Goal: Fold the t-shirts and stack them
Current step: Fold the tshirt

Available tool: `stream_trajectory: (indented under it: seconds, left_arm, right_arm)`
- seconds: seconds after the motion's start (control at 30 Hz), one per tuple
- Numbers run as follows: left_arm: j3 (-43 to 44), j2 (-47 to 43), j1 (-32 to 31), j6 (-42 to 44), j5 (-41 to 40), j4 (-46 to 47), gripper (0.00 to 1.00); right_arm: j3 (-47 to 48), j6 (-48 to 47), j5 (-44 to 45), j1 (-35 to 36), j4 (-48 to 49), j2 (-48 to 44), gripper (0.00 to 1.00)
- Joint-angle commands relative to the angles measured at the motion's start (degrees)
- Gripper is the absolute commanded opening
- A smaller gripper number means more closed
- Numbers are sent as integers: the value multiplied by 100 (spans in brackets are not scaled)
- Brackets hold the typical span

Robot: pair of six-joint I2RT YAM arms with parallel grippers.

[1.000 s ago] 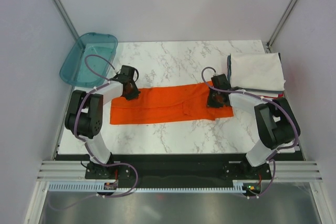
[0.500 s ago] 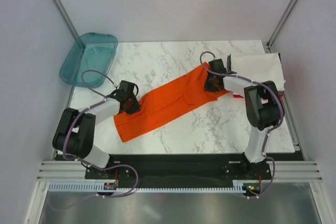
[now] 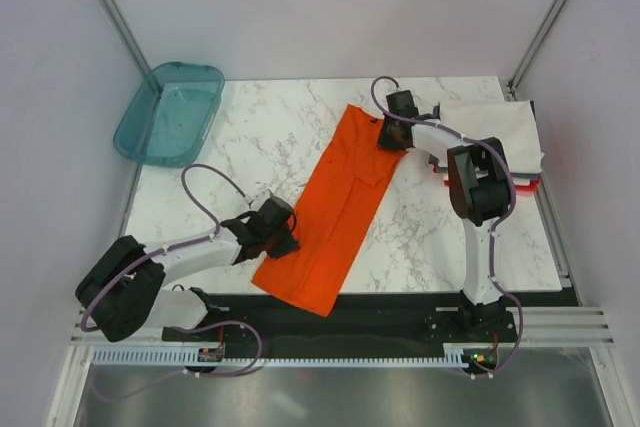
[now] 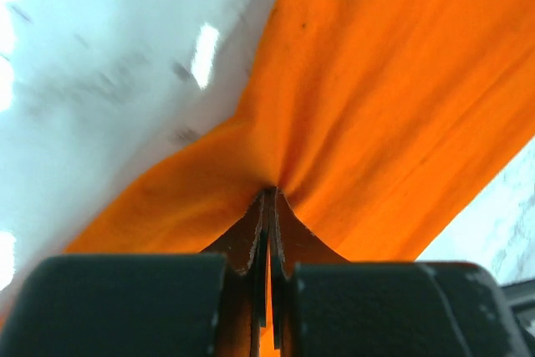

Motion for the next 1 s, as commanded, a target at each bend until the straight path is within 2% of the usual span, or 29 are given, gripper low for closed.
stream_trajectory:
  seconds: [0.0,0.17,0.33,0.43,0.67,0.97]
  left_arm:
    - [-115,23,-744,-1077,-478,-100,2]
    - [403,383,-1403,-1245,-567,-56,2]
    - [1000,384,-1686,-806,-953,-74,2]
    - [1308,112,-1537,-393,-1007,-258,2]
    - [1441,-433,-299,529,-295,-302,2]
    - [1125,-592,167,575,-22,-416,2]
  right_arm:
    - [392,-49,139,27,-634,648,0]
    - [1227,-58,95,106,-862,1131,0]
    - [2254,-66,16,229,-1160,1764,0]
    - [2869,-49,-45,300,-1337,2037,0]
    - [3820,100,-90,414,-1337,2609,0]
    - [4823,408,-274,414,-757,3268,0]
